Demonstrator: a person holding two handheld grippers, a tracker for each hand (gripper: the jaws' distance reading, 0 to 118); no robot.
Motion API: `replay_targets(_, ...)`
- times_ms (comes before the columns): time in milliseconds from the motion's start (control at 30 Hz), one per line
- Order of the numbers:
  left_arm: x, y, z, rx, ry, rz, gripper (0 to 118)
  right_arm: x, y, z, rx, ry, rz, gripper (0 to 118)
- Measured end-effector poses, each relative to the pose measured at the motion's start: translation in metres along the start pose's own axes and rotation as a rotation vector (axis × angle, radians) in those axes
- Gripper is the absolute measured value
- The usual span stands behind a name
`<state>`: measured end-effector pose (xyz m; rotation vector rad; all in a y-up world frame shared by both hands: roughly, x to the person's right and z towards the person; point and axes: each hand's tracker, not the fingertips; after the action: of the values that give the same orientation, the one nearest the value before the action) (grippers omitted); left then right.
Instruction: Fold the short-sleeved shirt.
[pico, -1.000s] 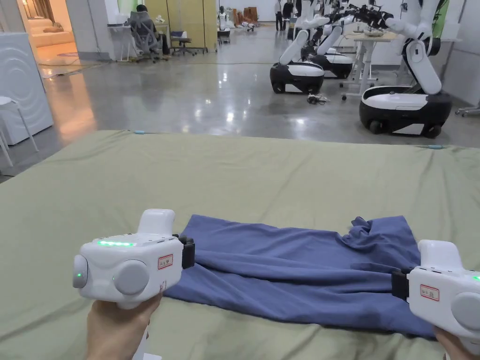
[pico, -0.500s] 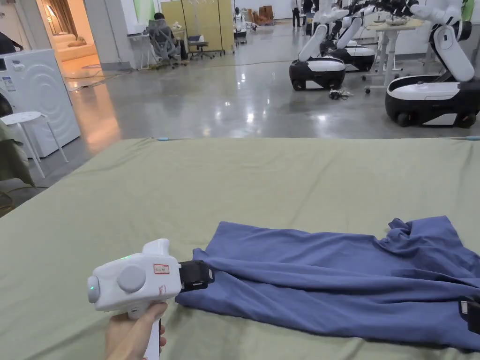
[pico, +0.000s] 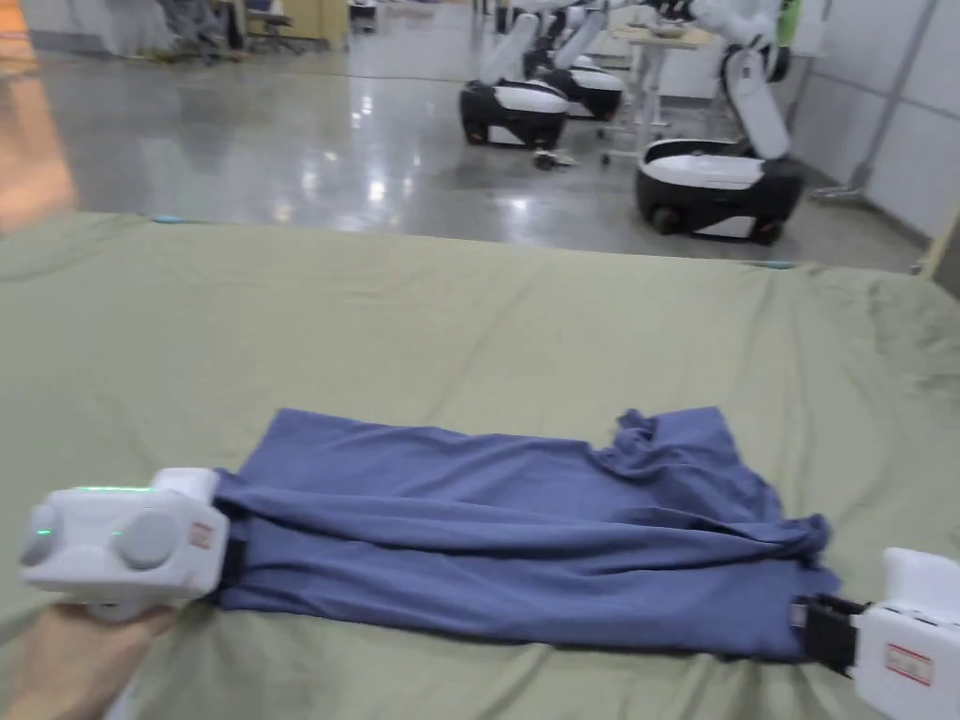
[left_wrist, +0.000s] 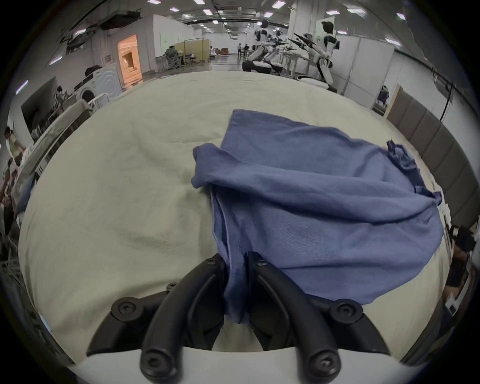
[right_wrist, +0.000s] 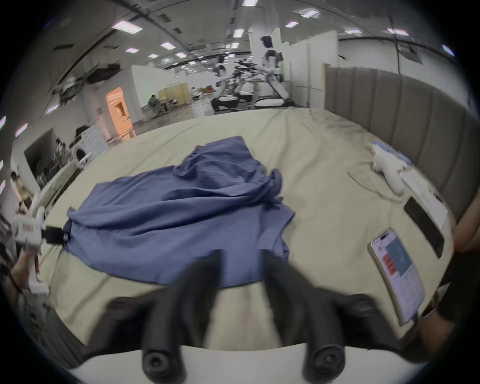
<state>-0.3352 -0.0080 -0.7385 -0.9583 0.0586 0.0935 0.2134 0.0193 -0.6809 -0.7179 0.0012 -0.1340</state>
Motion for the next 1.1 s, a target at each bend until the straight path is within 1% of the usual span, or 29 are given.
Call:
replay_targets(33,0.0,-0.001,0.002,-0.005,0.004,-0.006,13,0.008,0.0,-0.009,-0.025,0.044,-0.033,72)
replay_targets(67,0.0,-0.001,0.001,-0.001,0.008,-0.007,13,0.012,0.001,-0.019,-0.05,0.039,-0.065,70)
replay_targets(100,0.0,0.0,0.0,-0.003,0.008,-0.007,13,0.017,0.002,-0.03,-0.071,0.028,-0.082,72)
replay_targets(133,0.0,-0.001,0.001,-0.004,0.009,-0.011,13,0.018,0.004,-0.039,-0.086,0.024,-0.091,71)
replay_targets(200,0.005,-0.006,0.009,-0.001,0.009,-0.015,13,0.016,0.008,-0.061,-0.103,0.012,-0.078,71)
replay_targets(233,0.006,-0.007,0.009,0.0,0.009,-0.016,13,0.017,0.01,-0.072,-0.161,0.002,-0.092,71)
replay_targets(267,0.006,-0.007,0.009,0.002,0.01,-0.016,13,0.016,0.013,-0.077,-0.2,-0.002,-0.085,69)
replay_targets(300,0.008,-0.008,0.013,0.004,0.012,-0.015,13,0.012,0.017,-0.073,-0.17,-0.014,-0.065,0)
replay_targets(333,0.009,-0.009,0.014,0.005,0.013,-0.013,13,0.01,0.02,-0.067,-0.159,0.003,-0.051,30)
replay_targets(367,0.009,-0.011,0.015,0.008,0.014,-0.013,13,0.008,0.022,-0.064,-0.168,0.079,-0.075,11)
replay_targets(400,0.009,-0.012,0.018,0.012,0.014,-0.017,13,0.003,0.023,-0.063,-0.186,0.036,-0.067,10)
replay_targets(433,0.007,-0.011,0.023,0.018,0.011,-0.021,12,0.0,0.021,-0.062,-0.188,0.032,-0.02,10)
replay_targets(467,0.006,-0.015,0.034,0.08,-0.005,-0.024,8,-0.002,0.02,-0.058,-0.172,0.007,0.02,10)
replay_targets(500,0.004,-0.019,0.047,0.108,-0.028,-0.043,8,-0.002,0.02,-0.051,-0.173,-0.026,0.043,10)
replay_targets(533,0.001,-0.022,0.06,0.13,-0.031,-0.05,8,-0.001,0.02,-0.041,-0.139,-0.053,0.05,10)
replay_targets(633,-0.012,-0.027,0.096,0.079,-0.119,0.01,8,0.004,0.024,-0.01,-0.12,-0.04,0.021,10)
replay_targets(667,-0.014,-0.035,0.108,0.073,-0.15,0.024,8,0.005,0.022,0.002,-0.108,-0.037,0.034,10)
replay_targets(733,-0.018,-0.051,0.127,0.088,-0.154,-0.025,8,0.009,0.013,0.022,-0.095,-0.035,0.057,10)
replay_targets(800,-0.019,-0.075,0.142,0.092,-0.146,-0.041,8,0.014,0.001,0.04,-0.11,-0.017,0.056,10)
replay_targets(933,-0.029,-0.111,0.149,0.047,-0.198,-0.019,8,0.016,-0.027,0.058,-0.126,-0.023,0.085,10)
replay_targets(1000,-0.031,-0.12,0.145,0.058,-0.199,-0.008,10,0.017,-0.038,0.056,-0.133,-0.024,0.101,11)
replay_targets(1033,-0.035,-0.122,0.144,0.088,-0.225,0.014,22,0.016,-0.041,0.053,-0.13,-0.02,0.116,21)
replay_targets(1067,-0.039,-0.122,0.144,0.1,-0.245,0.001,40,0.014,-0.043,0.05,-0.126,-0.037,0.14,33)
replay_targets(1100,-0.038,-0.119,0.144,0.132,-0.221,0.029,64,0.012,-0.042,0.049,-0.121,-0.056,0.153,39)
